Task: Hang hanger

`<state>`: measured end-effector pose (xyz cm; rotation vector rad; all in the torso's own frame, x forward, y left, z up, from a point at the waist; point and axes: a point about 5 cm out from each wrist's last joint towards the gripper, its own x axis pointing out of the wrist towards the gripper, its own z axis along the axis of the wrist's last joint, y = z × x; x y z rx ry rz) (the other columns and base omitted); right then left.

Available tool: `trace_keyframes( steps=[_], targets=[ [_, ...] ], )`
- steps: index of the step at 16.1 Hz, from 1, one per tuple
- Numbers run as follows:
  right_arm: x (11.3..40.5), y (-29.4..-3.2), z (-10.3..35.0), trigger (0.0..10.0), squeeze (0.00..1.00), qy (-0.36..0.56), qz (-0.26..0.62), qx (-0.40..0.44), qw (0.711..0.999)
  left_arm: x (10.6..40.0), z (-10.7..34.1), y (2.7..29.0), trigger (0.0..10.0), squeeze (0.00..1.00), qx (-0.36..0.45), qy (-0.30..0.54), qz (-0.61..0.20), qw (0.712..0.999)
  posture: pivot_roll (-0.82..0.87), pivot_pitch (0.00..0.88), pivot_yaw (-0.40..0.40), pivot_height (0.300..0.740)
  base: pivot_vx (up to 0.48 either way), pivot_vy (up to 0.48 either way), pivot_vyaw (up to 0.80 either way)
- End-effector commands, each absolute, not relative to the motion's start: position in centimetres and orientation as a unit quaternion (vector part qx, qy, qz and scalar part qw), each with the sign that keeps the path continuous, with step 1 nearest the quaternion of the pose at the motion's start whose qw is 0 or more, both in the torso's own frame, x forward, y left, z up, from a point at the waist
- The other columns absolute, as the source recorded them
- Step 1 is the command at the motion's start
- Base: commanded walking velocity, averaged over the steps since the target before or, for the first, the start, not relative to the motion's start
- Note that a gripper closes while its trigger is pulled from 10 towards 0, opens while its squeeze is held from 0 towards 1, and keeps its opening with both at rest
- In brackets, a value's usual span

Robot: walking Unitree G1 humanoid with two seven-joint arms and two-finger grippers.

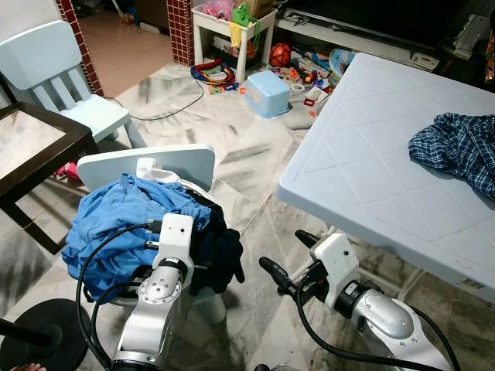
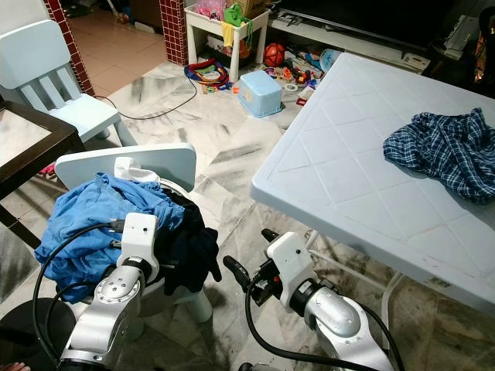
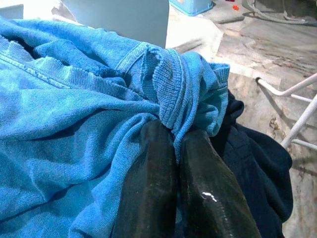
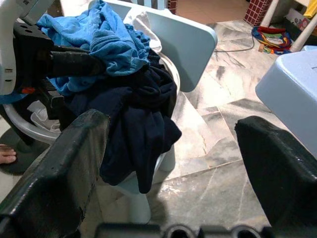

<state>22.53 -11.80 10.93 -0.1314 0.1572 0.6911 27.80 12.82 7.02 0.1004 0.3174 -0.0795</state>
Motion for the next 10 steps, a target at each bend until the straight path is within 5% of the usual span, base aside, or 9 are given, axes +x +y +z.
trace_keyframes(
  steps=[1,10],
  targets=[
    [22.5,-12.1,10.7,10.0,0.0,0.082,0.332,-0.066,0.937,27.8,7.4,12.6,0.0,0.0,0.047,0.147,-0.04,0.987,-0.06,0.124,-0.106,0.74,0.0,0.0,0.0],
    [23.3,-12.1,10.2,10.0,0.0,0.079,0.323,-0.058,0.941,25.2,11.7,14.0,0.0,0.0,0.072,-0.004,-0.061,0.996,0.0,0.105,-0.102,0.74,0.0,0.0,0.0]
  ],
)
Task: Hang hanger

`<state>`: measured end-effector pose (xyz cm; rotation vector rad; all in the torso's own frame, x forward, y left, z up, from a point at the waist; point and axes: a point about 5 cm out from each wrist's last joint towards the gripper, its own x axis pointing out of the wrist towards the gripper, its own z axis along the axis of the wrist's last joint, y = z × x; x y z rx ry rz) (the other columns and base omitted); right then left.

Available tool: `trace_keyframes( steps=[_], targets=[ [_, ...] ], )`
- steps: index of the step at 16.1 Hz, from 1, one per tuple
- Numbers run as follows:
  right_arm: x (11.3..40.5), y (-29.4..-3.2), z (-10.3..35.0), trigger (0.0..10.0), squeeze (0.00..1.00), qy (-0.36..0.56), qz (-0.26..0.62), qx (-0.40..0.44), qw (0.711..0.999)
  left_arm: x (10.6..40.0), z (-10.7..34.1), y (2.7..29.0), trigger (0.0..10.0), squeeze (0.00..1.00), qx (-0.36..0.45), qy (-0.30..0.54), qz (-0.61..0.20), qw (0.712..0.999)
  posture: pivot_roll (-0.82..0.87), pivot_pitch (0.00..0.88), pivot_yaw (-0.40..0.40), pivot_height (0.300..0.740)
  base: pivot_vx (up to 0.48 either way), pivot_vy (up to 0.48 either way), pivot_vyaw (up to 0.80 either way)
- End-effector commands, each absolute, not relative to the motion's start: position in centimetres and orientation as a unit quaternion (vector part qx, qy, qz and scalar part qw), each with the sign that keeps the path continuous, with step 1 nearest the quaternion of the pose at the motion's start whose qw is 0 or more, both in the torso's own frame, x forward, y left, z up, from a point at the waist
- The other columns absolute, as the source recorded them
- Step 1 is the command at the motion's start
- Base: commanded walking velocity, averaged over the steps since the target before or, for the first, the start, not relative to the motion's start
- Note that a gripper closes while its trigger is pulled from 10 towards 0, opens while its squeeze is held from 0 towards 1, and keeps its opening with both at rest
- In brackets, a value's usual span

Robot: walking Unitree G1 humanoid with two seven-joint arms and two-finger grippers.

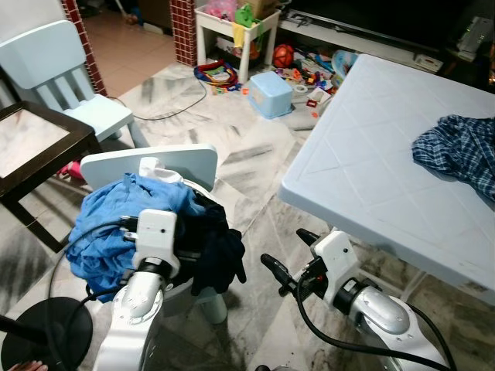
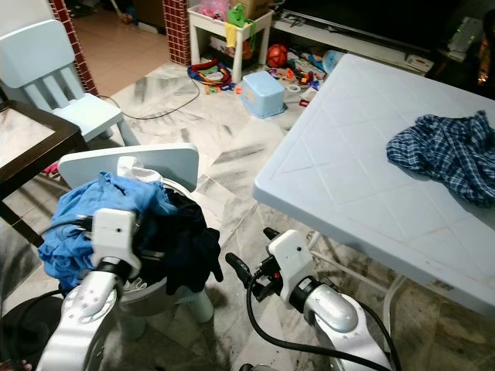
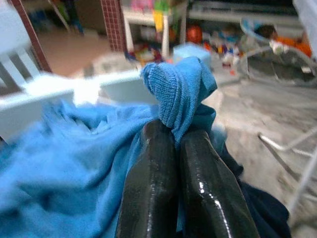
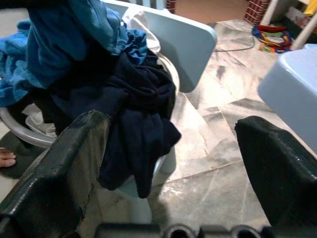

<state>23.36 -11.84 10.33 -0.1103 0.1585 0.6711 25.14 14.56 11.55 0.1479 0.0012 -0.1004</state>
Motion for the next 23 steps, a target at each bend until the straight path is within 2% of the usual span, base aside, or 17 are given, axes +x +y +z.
trace_keyframes(
  steps=[1,3,5,7,10,12,13,14,15,18,23],
  targets=[
    [23.5,-12.1,10.2,10.0,0.0,0.077,0.321,-0.055,0.942,24.7,12.3,14.1,0.0,0.0,0.091,-0.024,-0.068,0.993,0.01,0.099,-0.098,0.74,0.0,0.0,0.0],
    [24.2,-12.2,10.3,10.0,0.0,0.068,0.305,-0.048,0.949,23.4,13.2,14.3,0.0,0.0,0.136,-0.056,-0.081,0.986,0.04,0.092,-0.092,0.74,0.0,0.0,0.0],
    [24.6,-12.2,10.2,10.0,0.0,0.064,0.287,-0.032,0.955,22.1,12.3,14.3,0.0,0.0,0.161,-0.043,-0.098,0.981,0.06,0.083,-0.082,0.74,0.0,0.0,0.0],
    [24.8,-12.3,10.2,10.0,0.0,0.063,0.275,-0.019,0.959,21.1,11.4,14.6,0.0,0.0,0.157,-0.016,-0.104,0.982,0.06,0.081,-0.081,0.74,0.0,0.0,0.0],
    [25.6,-12.7,10.4,10.0,0.0,0.06,0.236,0.03,0.969,21.2,11.8,15.0,0.0,0.0,0.169,-0.025,-0.105,0.98,0.07,0.065,-0.069,0.74,0.0,0.0,0.0],
    [26.1,-13.2,10.8,10.0,0.0,0.05,0.204,0.055,0.976,21.5,12.2,14.7,1.4,0.0,0.163,-0.035,-0.095,0.981,0.07,0.045,-0.058,0.74,0.0,0.0,0.0],
    [26.4,-13.6,11.2,10.0,0.0,0.041,0.182,0.07,0.98,21.7,12.5,14.5,2.7,0.0,0.162,-0.038,-0.087,0.982,0.07,0.035,-0.051,0.74,0.0,0.0,0.0],
    [26.9,-14.2,11.7,10.0,0.0,0.032,0.145,0.096,0.984,22.3,13.0,14.3,7.8,0.0,0.157,-0.046,-0.078,0.983,0.07,0.03,-0.045,0.74,0.0,0.0,0.0],
    [27.2,-14.6,11.8,10.0,0.0,0.029,0.122,0.111,0.986,22.8,13.3,14.2,10.0,0.0,0.156,-0.05,-0.074,0.984,0.06,0.027,-0.042,0.74,0.0,0.0,0.0],
    [27.7,-15.6,12.2,10.0,0.0,0.021,0.082,0.121,0.989,23.5,14.0,13.8,10.0,0.0,0.154,-0.063,-0.072,0.984,0.06,0.027,-0.037,0.74,0.0,0.0,0.0],
    [27.9,-15.5,11.5,10.0,0.0,0.025,0.057,0.086,0.994,23.5,14.1,13.4,10.0,0.0,0.155,-0.063,-0.079,0.983,0.08,0.03,-0.031,0.74,0.0,0.0,0.0]
  ],
)
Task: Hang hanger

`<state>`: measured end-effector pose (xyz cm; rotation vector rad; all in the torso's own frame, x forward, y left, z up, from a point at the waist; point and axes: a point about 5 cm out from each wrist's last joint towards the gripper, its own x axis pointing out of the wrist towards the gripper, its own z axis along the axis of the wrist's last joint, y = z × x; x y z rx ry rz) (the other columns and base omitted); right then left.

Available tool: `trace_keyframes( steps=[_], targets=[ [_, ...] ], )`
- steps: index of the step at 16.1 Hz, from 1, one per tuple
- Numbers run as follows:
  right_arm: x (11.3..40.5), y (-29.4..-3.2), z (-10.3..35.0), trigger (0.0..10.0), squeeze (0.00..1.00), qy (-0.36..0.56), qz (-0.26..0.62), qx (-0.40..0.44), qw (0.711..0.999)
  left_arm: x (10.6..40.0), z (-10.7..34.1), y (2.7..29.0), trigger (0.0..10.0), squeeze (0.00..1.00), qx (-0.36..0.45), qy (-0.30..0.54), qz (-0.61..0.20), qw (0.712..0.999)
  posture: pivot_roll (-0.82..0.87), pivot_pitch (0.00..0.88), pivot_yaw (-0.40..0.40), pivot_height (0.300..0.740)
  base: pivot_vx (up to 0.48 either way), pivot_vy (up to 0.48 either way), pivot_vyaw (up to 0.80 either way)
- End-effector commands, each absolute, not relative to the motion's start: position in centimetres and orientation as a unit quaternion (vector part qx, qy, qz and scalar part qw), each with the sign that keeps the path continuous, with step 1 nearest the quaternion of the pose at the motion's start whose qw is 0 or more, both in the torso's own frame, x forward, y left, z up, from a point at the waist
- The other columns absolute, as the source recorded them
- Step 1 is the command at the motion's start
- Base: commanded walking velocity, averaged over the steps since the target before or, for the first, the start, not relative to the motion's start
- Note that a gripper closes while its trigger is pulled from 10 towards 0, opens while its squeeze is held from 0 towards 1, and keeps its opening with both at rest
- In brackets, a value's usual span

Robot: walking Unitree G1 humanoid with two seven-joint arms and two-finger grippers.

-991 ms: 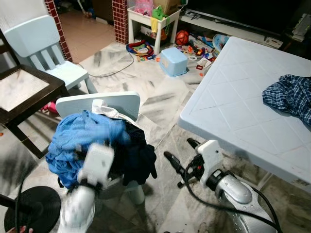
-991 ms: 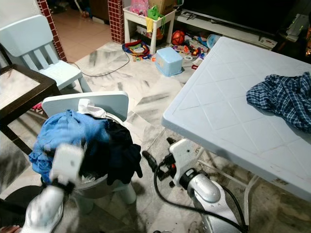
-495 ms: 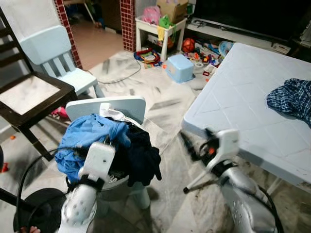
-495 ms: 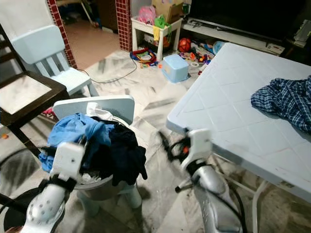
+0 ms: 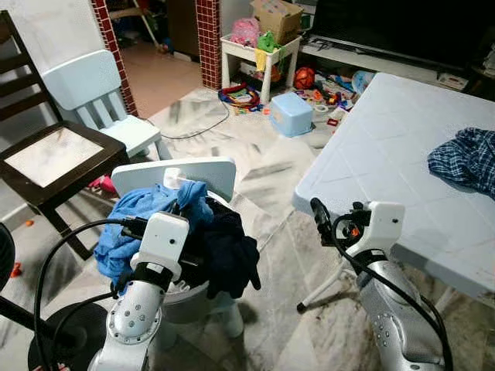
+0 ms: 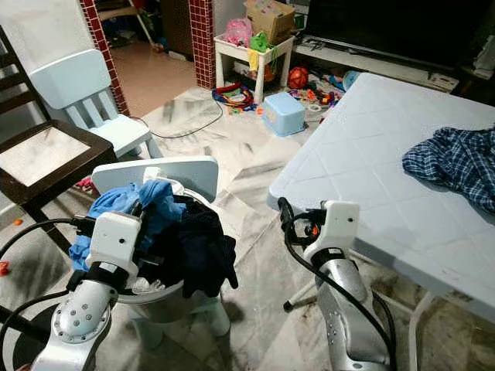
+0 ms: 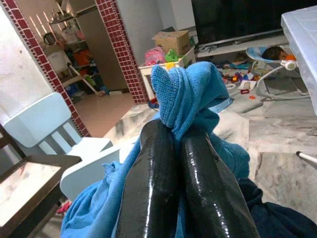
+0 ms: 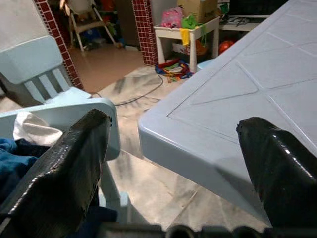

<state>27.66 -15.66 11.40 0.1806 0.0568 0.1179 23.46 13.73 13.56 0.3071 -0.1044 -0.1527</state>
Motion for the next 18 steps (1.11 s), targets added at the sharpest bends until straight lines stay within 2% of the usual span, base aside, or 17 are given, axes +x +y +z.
trace_keyframes(
  steps=[1,5,9,12,14,18],
  targets=[
    [27.8,-15.2,11.4,10.0,0.0,0.026,0.067,0.109,0.991,23.6,14.2,13.4,10.0,0.0,0.158,-0.065,-0.077,0.982,0.08,0.026,-0.031,0.74,0.0,0.0,0.0],
    [27.8,-15.0,11.7,10.0,0.0,0.017,0.064,0.097,0.993,24.0,14.1,13.7,10.0,0.0,0.164,-0.065,-0.068,0.982,0.08,0.02,-0.032,0.74,0.0,0.0,0.0],
    [28.2,-16.0,11.8,10.0,0.0,0.009,0.049,0.103,0.993,24.4,14.4,13.5,10.0,0.0,0.164,-0.068,-0.064,0.982,0.09,0.025,-0.043,0.74,0.0,0.0,0.0],
    [28.2,-14.8,11.6,10.0,0.0,0.009,0.069,0.119,0.99,24.4,14.1,13.8,10.0,0.0,0.168,-0.061,-0.058,0.982,0.1,0.029,-0.047,0.74,0.0,0.0,0.0],
    [28.1,-14.2,11.6,10.0,0.0,0.01,0.075,0.122,0.99,24.3,14.0,14.0,10.0,0.0,0.166,-0.057,-0.052,0.983,0.1,0.033,-0.05,0.74,-0.279,0.0,0.0],
    [28.3,-15.0,11.5,10.0,0.0,0.012,0.064,0.119,0.991,24.2,13.8,13.7,10.0,0.0,0.163,-0.051,-0.057,0.984,0.09,0.042,-0.05,0.74,-0.26,0.0,0.0]
  ],
)
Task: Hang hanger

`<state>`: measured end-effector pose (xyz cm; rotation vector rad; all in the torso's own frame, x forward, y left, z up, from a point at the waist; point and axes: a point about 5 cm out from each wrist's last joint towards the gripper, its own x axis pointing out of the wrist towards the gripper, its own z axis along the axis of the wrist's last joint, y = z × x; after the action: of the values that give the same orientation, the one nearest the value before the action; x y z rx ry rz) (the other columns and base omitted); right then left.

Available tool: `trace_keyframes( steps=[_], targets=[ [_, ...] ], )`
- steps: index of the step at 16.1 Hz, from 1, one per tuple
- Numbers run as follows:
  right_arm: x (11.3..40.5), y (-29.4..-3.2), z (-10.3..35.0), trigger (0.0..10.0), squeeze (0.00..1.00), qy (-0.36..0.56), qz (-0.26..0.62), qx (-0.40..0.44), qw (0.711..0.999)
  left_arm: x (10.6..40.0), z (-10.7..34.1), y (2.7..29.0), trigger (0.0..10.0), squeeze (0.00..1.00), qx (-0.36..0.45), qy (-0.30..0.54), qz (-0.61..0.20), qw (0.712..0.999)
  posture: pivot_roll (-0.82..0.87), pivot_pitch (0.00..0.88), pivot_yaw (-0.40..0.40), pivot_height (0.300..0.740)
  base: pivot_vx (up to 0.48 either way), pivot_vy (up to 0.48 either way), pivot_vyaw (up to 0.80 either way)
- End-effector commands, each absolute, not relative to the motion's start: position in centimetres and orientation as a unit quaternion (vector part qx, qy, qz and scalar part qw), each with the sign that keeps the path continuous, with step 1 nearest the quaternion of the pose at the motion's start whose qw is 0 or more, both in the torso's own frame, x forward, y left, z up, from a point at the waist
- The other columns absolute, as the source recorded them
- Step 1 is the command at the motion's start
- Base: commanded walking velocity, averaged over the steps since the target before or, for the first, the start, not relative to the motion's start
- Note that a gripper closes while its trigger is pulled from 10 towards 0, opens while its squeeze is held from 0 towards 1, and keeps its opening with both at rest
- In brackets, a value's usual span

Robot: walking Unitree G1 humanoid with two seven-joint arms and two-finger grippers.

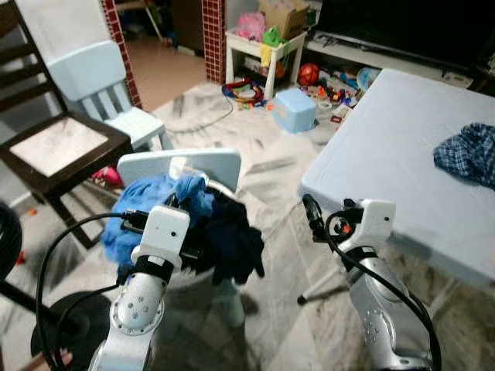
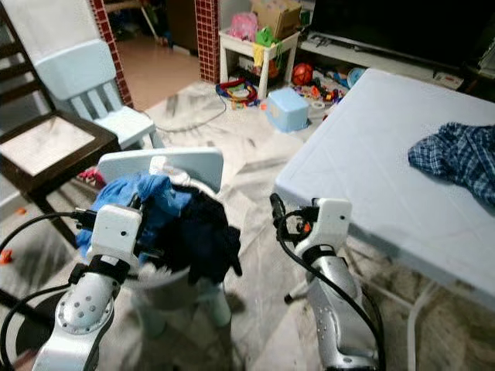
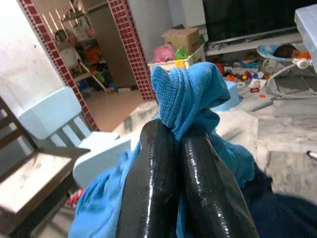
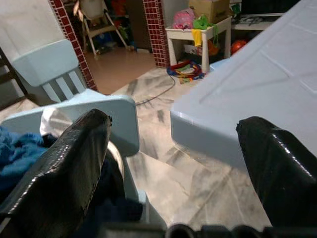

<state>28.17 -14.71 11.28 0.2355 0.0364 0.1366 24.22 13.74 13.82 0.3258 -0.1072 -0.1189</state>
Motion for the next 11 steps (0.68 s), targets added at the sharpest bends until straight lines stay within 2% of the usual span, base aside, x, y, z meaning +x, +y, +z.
trace_keyframes(
  steps=[1,11],
  targets=[
    [28.38,-15.1,11.59,10.0,0.0,0.01,0.063,0.118,0.991,24.29,13.75,13.67,10.0,0.0,0.163,-0.051,-0.057,0.984,0.09,0.042,-0.05,0.74,-0.281,0.0,0.0],
    [28.48,-15.09,11.49,10.0,0.0,0.011,0.059,0.114,0.992,24.42,13.63,13.49,10.0,0.0,0.162,-0.046,-0.061,0.984,0.08,0.053,-0.049,0.74,-0.273,0.0,0.0]
  ],
)
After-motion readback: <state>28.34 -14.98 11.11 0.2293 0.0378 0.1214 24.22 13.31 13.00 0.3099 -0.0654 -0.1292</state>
